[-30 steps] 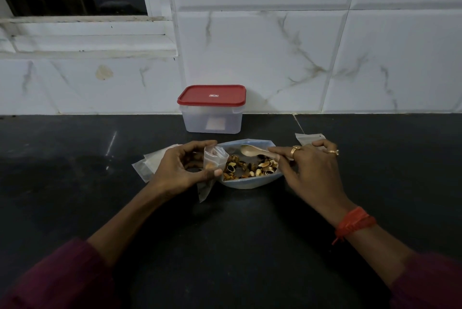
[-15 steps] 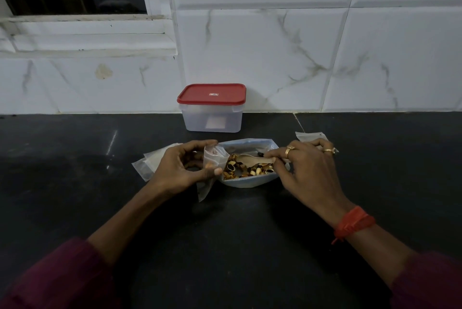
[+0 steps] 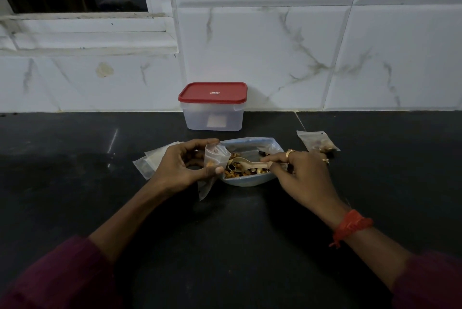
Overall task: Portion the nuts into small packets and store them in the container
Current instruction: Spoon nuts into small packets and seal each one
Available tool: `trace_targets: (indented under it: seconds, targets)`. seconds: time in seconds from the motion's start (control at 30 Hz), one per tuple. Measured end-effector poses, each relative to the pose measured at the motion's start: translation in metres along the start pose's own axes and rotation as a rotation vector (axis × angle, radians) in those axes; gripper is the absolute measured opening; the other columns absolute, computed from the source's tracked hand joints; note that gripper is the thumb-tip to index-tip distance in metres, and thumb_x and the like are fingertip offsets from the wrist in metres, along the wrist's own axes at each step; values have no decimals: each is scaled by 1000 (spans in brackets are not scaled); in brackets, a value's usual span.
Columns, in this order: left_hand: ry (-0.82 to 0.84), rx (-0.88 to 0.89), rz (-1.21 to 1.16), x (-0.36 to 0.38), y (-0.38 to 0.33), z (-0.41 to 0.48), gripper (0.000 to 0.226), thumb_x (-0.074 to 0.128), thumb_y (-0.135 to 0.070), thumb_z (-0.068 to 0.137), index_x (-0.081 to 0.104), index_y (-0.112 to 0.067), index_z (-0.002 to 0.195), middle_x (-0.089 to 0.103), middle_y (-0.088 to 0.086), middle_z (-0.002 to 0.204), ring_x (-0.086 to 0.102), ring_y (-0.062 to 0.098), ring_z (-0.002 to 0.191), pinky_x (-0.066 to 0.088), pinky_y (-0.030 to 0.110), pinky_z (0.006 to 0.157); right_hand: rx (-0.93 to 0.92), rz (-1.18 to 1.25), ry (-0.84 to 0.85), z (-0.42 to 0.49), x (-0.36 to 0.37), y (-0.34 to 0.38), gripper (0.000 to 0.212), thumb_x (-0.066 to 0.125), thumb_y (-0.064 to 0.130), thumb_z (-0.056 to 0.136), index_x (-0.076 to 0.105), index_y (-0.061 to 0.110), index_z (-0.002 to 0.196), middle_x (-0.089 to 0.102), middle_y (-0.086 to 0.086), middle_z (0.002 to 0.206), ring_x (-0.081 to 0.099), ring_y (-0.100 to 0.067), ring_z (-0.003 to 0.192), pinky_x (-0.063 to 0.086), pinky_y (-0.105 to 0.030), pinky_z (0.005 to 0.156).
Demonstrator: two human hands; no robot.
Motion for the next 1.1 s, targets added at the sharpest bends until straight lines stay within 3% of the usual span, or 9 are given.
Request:
trace_targets:
  seconds: [0.13,0.33,0.47,0.67,0.8,0.97,1.1]
  targets:
    - [-1,2,0,1,0,0,69,84,-31,65,63,-21,130,68,-3,126,67,11,112,58,28,90,140,106,53,0,1,-1,19,64,29,94,75,36,107,69,4,67,56,-10,53,44,-27,54]
    - [8,11,-15,1,0,-1,67,85,-26,67,63,-20,130,70,-3,123,68,10,110,58,26,88,242,202,30,0,-2,-2,20,62,26,93,78,36,98,73,3,72,65,-14,65,54,-36,67]
    - [1,12,-8,1,-1,-1,68,85,-27,66,63,-20,130,69,-3,124,68,10,111,58,27,89,298,290,48,-1,2,-1,20,62,23,93,77,37,92,73,9,79,67,-9,84,54,-28,79]
    - [1,13,-6,1,-1,-1,68,85,-26,67,63,-20,131,70,-3,123,69,10,109,58,27,89,322,372,-54,1,-7,-5,25,62,20,93,72,31,74,75,11,89,66,-4,84,46,-18,66]
    - [-5,18,14,3,-2,-1,70,86,-29,66,63,-21,131,71,-2,120,70,13,107,59,30,88,297,427,-129,2,-11,-5,17,62,22,92,75,24,81,75,13,92,58,6,62,38,-14,57]
    - [-6,26,50,5,-3,-1,71,86,-34,65,63,-25,131,70,-4,119,70,12,106,60,29,86,174,513,-157,-4,-11,11,20,65,22,94,74,39,98,73,9,85,65,-1,83,48,-12,69]
    - [-17,26,48,5,-4,-2,71,86,-37,62,62,-27,128,71,-5,116,70,12,104,60,26,84,44,466,-136,-9,-7,21,25,67,20,94,70,44,101,73,11,83,64,-4,79,48,-14,61]
Point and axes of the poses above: each hand's wrist, its own z-axis towards the middle knuckle, its own x-axis out of the palm, y = z × x, the point moved 3 cm from there along z, towards the middle knuckle
